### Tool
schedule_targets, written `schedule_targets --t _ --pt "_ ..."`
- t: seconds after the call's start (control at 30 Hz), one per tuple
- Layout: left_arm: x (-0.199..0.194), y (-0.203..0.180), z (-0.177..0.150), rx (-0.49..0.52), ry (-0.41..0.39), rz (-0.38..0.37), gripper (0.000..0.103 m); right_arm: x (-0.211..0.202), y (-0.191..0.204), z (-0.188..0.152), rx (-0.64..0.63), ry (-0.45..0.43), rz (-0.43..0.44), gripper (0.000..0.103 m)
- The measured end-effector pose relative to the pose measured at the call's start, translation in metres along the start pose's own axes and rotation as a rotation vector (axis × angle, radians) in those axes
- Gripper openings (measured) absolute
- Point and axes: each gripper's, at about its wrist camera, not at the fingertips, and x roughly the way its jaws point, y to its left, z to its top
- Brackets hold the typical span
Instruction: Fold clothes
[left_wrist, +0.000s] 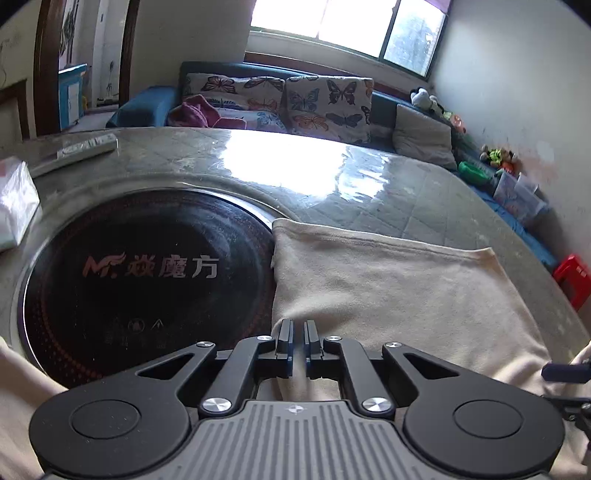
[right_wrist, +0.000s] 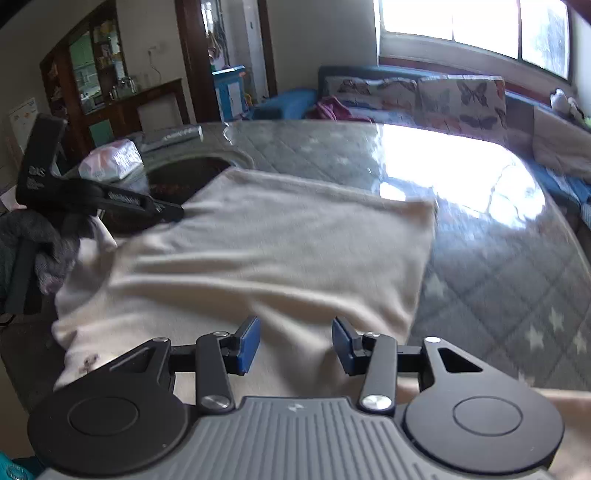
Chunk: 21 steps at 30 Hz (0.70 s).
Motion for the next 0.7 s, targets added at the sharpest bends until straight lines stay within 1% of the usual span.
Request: schedule_targets --t 0.07,0.17,0.27,0.33,0.4,0.6,0.7 --pt "-0.003 -0.010 0.004 0.013 -0.018 -0.004 0.007 0.003 0.006 0.008 -0.024 -0.011 0.014 0.044" --pt "-0.008 -0.033 0.010 0.073 -0.038 -0.058 0.008 0.011 0.020 0.016 -0.080 -0.001 0.052 0.043" --pt "0.002 -0.053 0.014 0.121 -0.009 -0.098 0.008 0.015 0.029 0.018 -0.114 0.020 0.081 0.043" --pt "0.012 -0.059 0.015 0.137 0.013 -0.112 0.008 0.009 0.033 0.015 -0.134 0.035 0.112 0.043" --pt "0.021 -0.062 0.014 0.153 0.031 -0.126 0.008 0.002 0.038 0.012 -0.155 0.051 0.147 0.043" --pt "0.028 -0.061 0.013 0.151 0.045 -0.152 0.009 -0.040 0.060 -0.008 -0.247 0.117 0.260 0.043" --pt "0.029 -0.057 0.013 0.132 0.045 -0.159 0.009 -0.048 0.074 -0.017 -0.307 0.132 0.283 0.043"
